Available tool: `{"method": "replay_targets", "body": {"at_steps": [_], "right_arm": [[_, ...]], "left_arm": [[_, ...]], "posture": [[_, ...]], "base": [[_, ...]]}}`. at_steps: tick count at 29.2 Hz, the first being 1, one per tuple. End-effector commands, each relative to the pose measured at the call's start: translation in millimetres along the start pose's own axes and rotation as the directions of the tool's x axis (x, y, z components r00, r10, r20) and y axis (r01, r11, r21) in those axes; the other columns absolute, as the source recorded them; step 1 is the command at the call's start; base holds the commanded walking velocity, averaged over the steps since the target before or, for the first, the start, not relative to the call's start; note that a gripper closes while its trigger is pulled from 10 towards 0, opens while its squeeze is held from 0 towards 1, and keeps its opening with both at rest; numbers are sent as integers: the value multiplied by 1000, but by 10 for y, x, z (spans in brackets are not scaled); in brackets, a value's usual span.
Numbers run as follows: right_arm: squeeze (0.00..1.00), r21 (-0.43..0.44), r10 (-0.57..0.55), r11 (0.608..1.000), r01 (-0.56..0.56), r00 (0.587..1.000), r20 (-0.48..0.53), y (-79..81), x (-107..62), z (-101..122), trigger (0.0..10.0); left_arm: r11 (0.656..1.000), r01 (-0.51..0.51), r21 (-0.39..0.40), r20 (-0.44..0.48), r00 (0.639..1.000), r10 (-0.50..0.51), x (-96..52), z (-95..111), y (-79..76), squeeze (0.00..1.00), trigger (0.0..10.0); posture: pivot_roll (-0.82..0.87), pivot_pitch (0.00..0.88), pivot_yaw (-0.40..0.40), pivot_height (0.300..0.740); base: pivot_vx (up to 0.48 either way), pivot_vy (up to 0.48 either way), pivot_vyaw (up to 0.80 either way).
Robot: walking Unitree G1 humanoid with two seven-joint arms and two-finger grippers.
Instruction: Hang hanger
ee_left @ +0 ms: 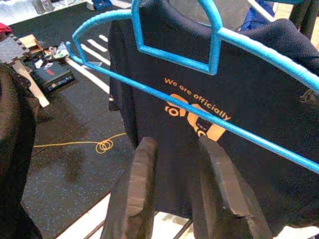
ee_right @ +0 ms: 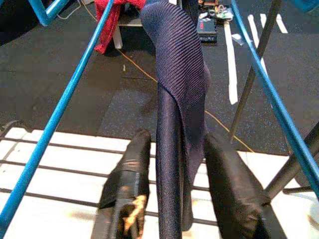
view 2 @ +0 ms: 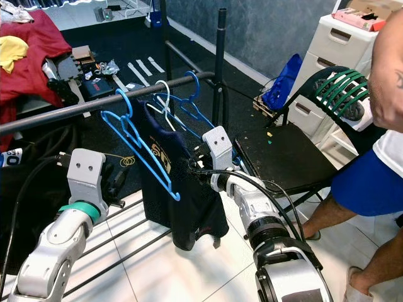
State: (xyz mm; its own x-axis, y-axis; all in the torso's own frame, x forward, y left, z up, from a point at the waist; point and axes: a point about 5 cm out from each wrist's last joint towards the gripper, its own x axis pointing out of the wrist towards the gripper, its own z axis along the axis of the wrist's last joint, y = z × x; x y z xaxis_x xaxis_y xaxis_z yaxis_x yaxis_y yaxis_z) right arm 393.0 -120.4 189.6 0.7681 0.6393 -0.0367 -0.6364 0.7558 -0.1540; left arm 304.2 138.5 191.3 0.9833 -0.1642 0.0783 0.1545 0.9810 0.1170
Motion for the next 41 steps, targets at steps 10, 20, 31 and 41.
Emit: {"method": "replay_targets", "body": {"at_steps": [10, 20, 31, 41], "right_arm": [[0, -38, -36, 999, 36, 999, 2, -61, -13, 29, 0], [0, -67, -77, 994, 87, 988, 137, -39, -57, 228, 0], [0, -174, -143, 961, 216, 923, 358, 183, -438, 629, 10000], [0, -69, -286, 953, 294, 952, 108, 642, -975, -162, 10000]], "left_arm": [[1000, 5, -6, -13, 1000, -5, -15, -30, -34, 0, 10000], [1000, 9, -12, -13, 1000, -9, -15, -35, -56, 0, 10000], [999, 22, -24, -12, 1000, -22, 2, -34, -91, 0, 10000], [996, 81, -40, 22, 997, -81, 54, 94, -153, 0, 10000]], "posture": [[-142, 161, 76, 740], [-154, 158, 72, 740], [-192, 169, 78, 740], [-228, 181, 97, 740]], "base": [[0, 0, 0], [0, 0, 0], [0, 0, 0], [0, 0, 0]]}}
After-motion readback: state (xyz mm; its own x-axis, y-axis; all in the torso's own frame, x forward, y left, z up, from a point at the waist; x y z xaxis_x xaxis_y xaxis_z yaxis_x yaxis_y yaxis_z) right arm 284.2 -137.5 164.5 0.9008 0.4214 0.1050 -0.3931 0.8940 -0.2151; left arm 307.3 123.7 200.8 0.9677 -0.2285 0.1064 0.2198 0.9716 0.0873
